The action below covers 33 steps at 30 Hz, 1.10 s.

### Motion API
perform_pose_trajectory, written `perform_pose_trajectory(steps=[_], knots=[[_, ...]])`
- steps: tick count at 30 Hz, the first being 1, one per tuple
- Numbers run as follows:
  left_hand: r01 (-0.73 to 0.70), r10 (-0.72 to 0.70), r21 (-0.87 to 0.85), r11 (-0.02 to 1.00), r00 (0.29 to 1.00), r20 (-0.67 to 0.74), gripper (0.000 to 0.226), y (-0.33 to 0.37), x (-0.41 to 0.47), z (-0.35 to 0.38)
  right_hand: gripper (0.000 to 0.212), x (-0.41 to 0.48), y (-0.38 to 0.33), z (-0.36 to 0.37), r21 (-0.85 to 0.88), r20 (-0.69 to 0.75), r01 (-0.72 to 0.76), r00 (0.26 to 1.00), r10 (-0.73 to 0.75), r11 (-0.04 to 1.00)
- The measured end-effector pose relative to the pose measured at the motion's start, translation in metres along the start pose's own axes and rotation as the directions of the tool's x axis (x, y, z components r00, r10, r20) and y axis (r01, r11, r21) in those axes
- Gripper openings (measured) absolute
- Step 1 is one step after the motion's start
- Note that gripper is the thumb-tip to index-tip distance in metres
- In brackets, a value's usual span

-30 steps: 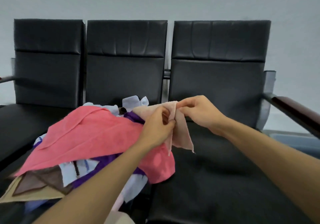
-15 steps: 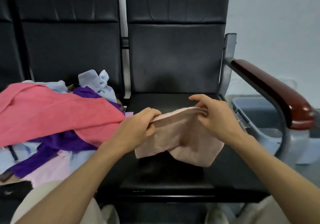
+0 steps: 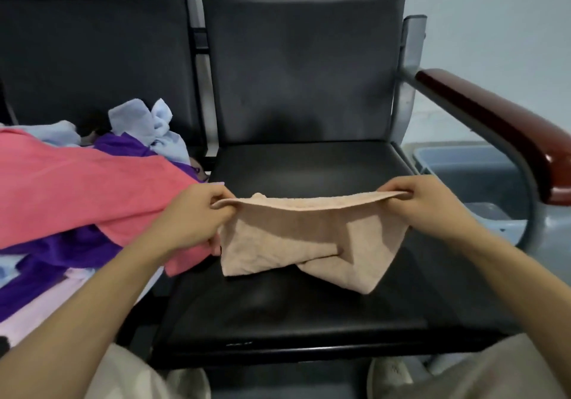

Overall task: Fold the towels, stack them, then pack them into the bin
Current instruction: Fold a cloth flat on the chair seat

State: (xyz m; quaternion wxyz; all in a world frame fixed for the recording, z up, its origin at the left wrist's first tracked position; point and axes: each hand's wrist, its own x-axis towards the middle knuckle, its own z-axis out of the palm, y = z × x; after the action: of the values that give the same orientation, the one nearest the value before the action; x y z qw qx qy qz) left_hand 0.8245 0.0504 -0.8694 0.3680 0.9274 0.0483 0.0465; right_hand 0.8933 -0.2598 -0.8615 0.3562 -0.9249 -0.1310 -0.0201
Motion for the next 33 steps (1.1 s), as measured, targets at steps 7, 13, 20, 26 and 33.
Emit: perform_pose_trajectory(steps=[7, 13, 20, 26, 33], knots=[[0.096, -0.16, -0.344, 0.934, 0.973, -0.164, 0.012, 0.005, 0.022, 0.021, 0.025, 0.028, -0.011, 0.01, 0.406, -0.109, -0.097, 0.982, 0.153, 0.909], [-0.303, 0.199, -0.114, 0.946, 0.823, -0.533, 0.013, 0.035, 0.03, 0.008, 0.024, 0.025, -0.032, -0.005, 0.122, -0.588, 0.31, 0.788, -0.183, 0.943], [-0.387, 0.346, -0.03, 0.921, 0.854, -0.389, 0.024, 0.001, 0.006, -0.016, 0.011, 0.005, -0.012, -0.016, -0.107, -0.262, 0.418, 0.863, -0.432, 0.902], [-0.255, 0.241, 0.042, 0.966, 0.946, 0.219, 0.031, -0.026, -0.005, -0.024, 0.029, -0.009, 0.011, -0.009, -0.198, 0.673, 0.471, 0.703, -0.23, 0.86], [-0.208, 0.162, 0.029, 0.978, 0.836, 0.524, 0.049, -0.025, -0.01, 0.003, 0.036, -0.016, 0.022, -0.006, -0.445, 0.674, 0.373, 0.738, 0.03, 0.814]])
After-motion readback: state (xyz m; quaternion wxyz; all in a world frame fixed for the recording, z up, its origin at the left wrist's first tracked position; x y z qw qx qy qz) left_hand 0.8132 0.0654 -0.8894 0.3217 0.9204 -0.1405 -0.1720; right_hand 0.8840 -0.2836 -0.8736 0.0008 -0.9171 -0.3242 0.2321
